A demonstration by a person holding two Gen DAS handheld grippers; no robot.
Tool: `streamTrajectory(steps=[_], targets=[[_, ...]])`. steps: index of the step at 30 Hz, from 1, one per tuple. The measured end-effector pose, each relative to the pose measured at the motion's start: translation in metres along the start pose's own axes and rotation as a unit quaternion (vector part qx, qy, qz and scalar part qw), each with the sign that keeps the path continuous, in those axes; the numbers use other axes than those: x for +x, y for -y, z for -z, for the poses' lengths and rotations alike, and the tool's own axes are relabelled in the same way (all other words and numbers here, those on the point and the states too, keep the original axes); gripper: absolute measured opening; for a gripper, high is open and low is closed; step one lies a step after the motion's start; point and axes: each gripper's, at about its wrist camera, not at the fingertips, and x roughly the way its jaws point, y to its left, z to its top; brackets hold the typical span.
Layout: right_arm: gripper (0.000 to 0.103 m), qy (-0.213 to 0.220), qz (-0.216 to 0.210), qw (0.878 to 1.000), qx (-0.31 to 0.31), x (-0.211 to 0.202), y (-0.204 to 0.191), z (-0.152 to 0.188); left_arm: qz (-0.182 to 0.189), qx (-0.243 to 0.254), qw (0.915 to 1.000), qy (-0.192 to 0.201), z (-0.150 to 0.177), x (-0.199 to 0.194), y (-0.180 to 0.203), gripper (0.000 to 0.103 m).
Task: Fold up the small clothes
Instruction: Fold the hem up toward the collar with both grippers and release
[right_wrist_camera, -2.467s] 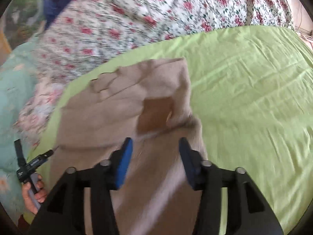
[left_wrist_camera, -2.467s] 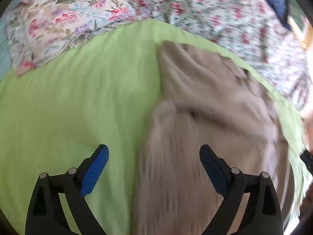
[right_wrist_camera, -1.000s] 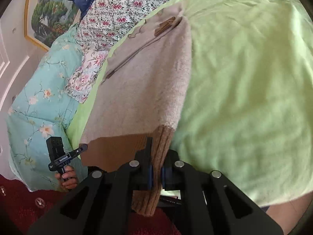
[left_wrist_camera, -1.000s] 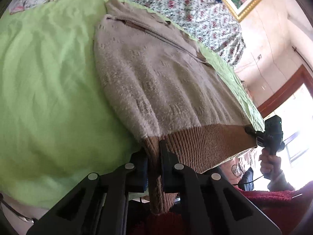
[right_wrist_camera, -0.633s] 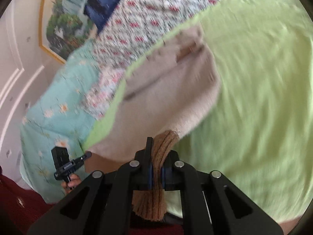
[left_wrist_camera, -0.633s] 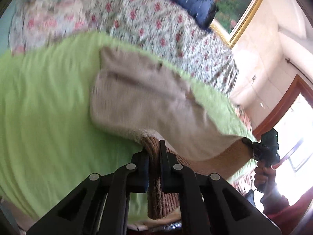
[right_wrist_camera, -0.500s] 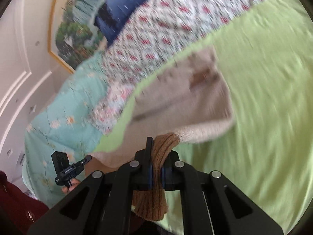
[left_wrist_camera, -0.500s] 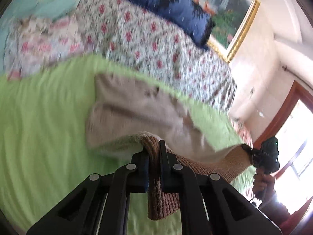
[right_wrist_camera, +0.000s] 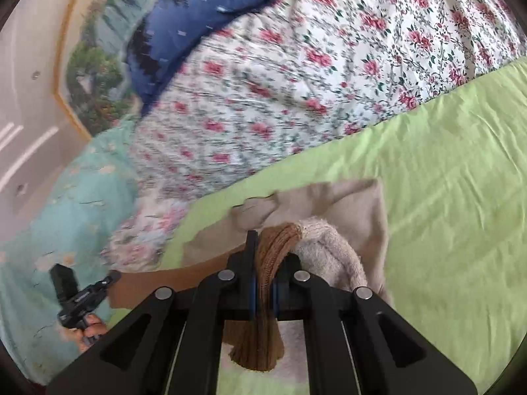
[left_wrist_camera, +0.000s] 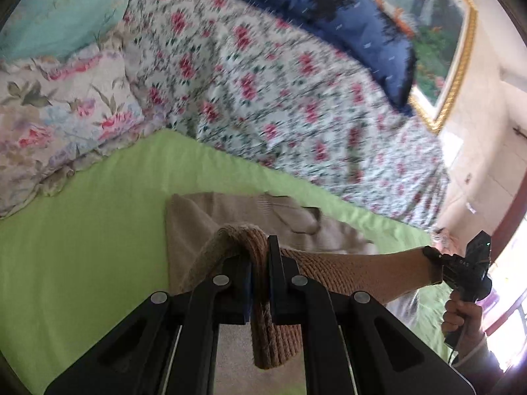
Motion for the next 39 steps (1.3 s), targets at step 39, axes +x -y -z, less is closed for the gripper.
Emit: streamTrajectory(steps=[39], targets=[[0.028, -0.080, 0.157, 0.983, -0.052, 0.117, 0.046, -0.017, -0.099, -0.023, 0.9855, -0.136, -0.013, 0.156, -0.052, 0.022]])
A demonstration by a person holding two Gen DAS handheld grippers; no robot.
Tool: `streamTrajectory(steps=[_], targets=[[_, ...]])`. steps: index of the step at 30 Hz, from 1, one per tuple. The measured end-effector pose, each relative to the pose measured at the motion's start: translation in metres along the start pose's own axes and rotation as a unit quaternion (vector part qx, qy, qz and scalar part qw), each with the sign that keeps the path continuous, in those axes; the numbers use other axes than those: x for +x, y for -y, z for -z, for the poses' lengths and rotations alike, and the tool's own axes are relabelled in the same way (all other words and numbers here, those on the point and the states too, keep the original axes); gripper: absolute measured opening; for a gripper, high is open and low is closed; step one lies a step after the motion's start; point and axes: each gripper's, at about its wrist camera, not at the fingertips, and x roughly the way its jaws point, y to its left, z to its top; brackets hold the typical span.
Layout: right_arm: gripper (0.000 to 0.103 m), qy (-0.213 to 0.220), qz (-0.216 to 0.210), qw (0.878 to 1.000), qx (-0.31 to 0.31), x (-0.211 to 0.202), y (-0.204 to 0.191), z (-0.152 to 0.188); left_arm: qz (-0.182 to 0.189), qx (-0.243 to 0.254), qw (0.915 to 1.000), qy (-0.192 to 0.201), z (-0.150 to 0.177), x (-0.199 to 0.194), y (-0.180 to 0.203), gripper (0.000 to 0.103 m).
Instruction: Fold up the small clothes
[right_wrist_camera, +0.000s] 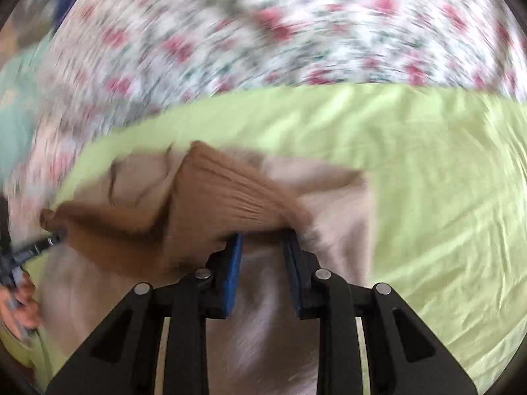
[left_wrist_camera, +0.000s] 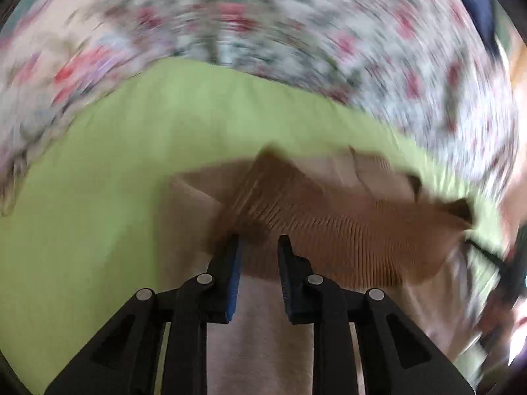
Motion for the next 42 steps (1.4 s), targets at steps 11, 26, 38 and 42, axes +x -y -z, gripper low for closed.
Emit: streamTrajectory(steps=[11, 26, 38, 42], targets=[[0.034, 0.035, -0.050, 0.998, 0.025, -0.072, -0.026, 0.093, 0.067, -0.029, 0.9971, 0.023, 0.115, -0.078, 0.004, 0.040], [0.043, -0.001, -0.090, 0.995, 0.039, -0.111, -0.047, 0.196, 0.108, -0.070, 0.9916, -0.011, 0.244, -0.110, 0.019, 0.056], [0.046, -0.007, -0.100, 0.994, 0.038, -0.118, -0.053, 0.204, 0.076, -0.150, 0.9853, 0.031, 0.214, -0.089, -0.005, 0.060], [0.047, -0.012, -0.106, 0.994, 0.039, -0.113, -0.051, 0.199, 0.072, -0.188, 0.9784, 0.047, 0.193, -0.075, -0.021, 0.060]])
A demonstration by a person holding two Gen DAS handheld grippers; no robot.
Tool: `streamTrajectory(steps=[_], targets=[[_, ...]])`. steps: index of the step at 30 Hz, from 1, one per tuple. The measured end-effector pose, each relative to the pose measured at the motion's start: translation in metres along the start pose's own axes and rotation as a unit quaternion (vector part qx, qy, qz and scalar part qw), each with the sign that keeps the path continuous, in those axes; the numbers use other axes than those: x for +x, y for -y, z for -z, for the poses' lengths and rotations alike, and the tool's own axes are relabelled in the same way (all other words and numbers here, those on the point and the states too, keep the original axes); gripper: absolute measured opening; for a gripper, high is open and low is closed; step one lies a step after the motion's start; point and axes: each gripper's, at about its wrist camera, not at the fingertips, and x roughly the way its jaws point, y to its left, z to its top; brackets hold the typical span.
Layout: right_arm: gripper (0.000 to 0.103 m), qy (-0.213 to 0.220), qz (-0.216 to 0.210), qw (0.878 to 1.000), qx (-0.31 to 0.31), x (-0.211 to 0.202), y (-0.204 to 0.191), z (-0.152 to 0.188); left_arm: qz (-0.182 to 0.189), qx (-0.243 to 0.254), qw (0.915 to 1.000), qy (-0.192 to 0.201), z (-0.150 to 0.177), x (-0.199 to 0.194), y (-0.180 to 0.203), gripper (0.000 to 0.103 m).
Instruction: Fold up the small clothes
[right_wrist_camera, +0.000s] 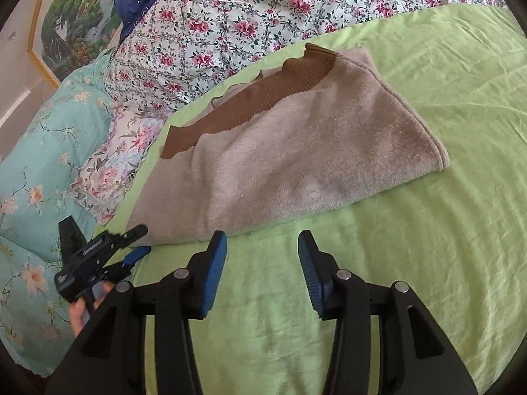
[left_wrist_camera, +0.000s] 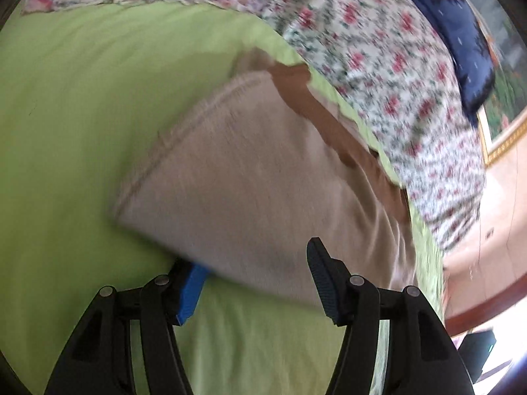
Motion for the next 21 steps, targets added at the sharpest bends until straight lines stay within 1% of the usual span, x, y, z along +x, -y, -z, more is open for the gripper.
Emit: streamTrajectory(steps=[3, 5, 6, 8, 11, 14, 15, 16, 17, 18, 21], targets=[[0.047, -0.001, -0.005, 1.000, 0.005, 0.002, 0.003, -0.006, -0.011, -0.017, 0.9996, 0.018, -0.019, 0.009, -0.002, 0.060], [0.047, 0.000, -0.006, 1.000, 0.003, 0.005, 0.005, -0.012, -0.020, -0.019, 0.9993, 0.027, -0.028, 0.013, -0.002, 0.053], [0.047, 0.001, -0.007, 1.000, 0.003, 0.006, 0.006, -0.017, -0.028, -0.016, 0.9989, 0.034, -0.035, 0.016, 0.000, 0.048], [0.047, 0.002, -0.011, 1.000, 0.002, 0.009, 0.008, -0.029, -0.032, -0.008, 0.9988, 0.037, -0.042, 0.020, 0.004, 0.012], [0.047, 0.004, -0.016, 1.000, -0.007, 0.013, 0.010, -0.047, -0.027, 0.018, 0.9984, 0.046, -0.049, 0.016, 0.023, 0.008], [0.047, -0.002, -0.029, 0.999, -0.026, 0.019, 0.010, -0.075, -0.010, 0.089, 0.9941, 0.062, -0.045, 0.003, 0.066, 0.007], [0.047, -0.006, -0.043, 0.999, -0.023, 0.021, 0.012, -0.082, 0.001, 0.122, 0.9903, 0.065, -0.040, 0.000, 0.088, 0.007], [0.047, -0.016, -0.068, 0.997, -0.017, 0.024, 0.015, -0.091, 0.013, 0.143, 0.9874, 0.065, -0.035, -0.003, 0.102, 0.007], [0.047, -0.025, -0.087, 0.996, -0.012, 0.027, 0.016, -0.098, 0.030, 0.171, 0.9829, 0.062, -0.028, -0.003, 0.121, 0.007], [0.047, -0.037, -0.108, 0.994, -0.006, 0.032, 0.018, -0.108, 0.038, 0.193, 0.9788, 0.056, -0.021, -0.001, 0.138, 0.007], [0.047, -0.056, -0.132, 0.990, 0.000, 0.045, 0.017, -0.132, 0.049, 0.247, 0.9671, 0.039, 0.004, 0.011, 0.172, 0.007]])
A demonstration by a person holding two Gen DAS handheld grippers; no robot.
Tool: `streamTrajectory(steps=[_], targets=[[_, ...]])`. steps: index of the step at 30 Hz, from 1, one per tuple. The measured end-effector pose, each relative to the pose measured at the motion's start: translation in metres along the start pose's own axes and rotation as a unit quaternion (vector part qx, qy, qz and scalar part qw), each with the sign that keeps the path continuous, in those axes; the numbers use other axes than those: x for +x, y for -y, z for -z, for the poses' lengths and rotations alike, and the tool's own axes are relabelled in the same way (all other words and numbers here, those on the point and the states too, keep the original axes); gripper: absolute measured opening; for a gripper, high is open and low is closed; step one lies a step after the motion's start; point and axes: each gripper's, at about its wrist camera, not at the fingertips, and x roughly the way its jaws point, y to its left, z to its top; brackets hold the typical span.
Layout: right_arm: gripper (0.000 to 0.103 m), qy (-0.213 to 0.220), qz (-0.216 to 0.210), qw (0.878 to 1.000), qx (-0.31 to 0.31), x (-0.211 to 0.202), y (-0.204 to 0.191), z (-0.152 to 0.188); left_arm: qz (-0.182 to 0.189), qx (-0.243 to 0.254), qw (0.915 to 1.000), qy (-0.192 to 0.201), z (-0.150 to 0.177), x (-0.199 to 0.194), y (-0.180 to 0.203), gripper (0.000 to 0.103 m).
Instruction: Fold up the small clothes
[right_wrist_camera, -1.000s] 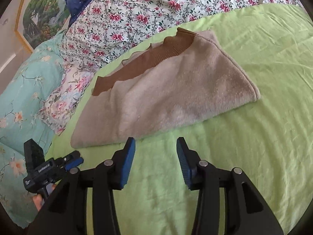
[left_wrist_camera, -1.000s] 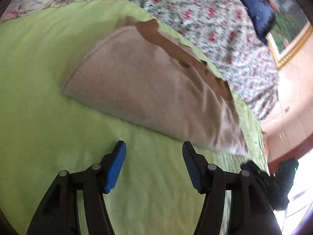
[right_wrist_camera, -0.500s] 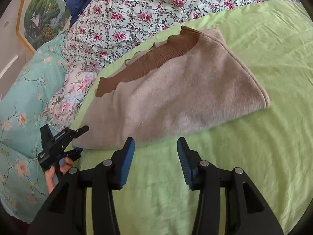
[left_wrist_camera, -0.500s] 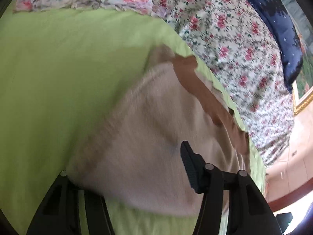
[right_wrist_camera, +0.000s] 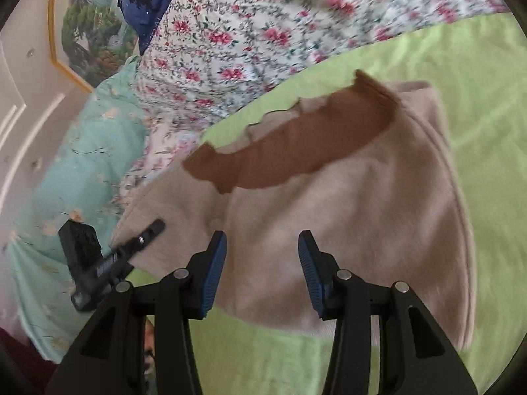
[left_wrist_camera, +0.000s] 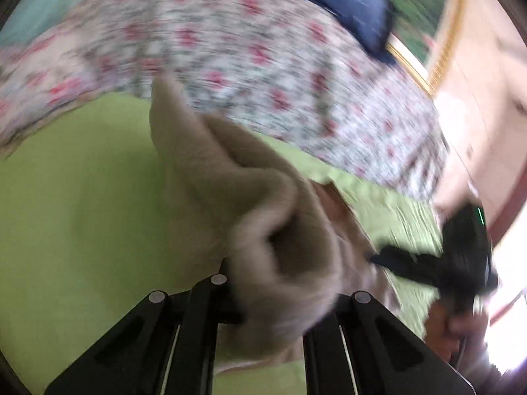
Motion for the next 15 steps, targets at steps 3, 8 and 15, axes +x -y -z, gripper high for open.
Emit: streamTrajectory(steps=[3, 8, 15], targets=[[0.063, -0.023, -0.036, 0.999, 0.018, 0.019, 0.004, -0.020, 0.002, 0.039, 0.9988, -0.028, 0.013, 0.027, 0.029, 0.007], [0.073, -0.077, -0.087, 0.992, 0.048, 0.074, 0.009, -0.044, 0.005, 0.062, 0.9956, -0.070, 0.032, 0.057, 0.045, 0.007], [0.026, -0.094, -0.049, 0.993, 0.047, 0.137, 0.009, -0.063, 0.003, 0.064, 0.9957, -0.067, 0.029, 0.059, 0.046, 0.007]])
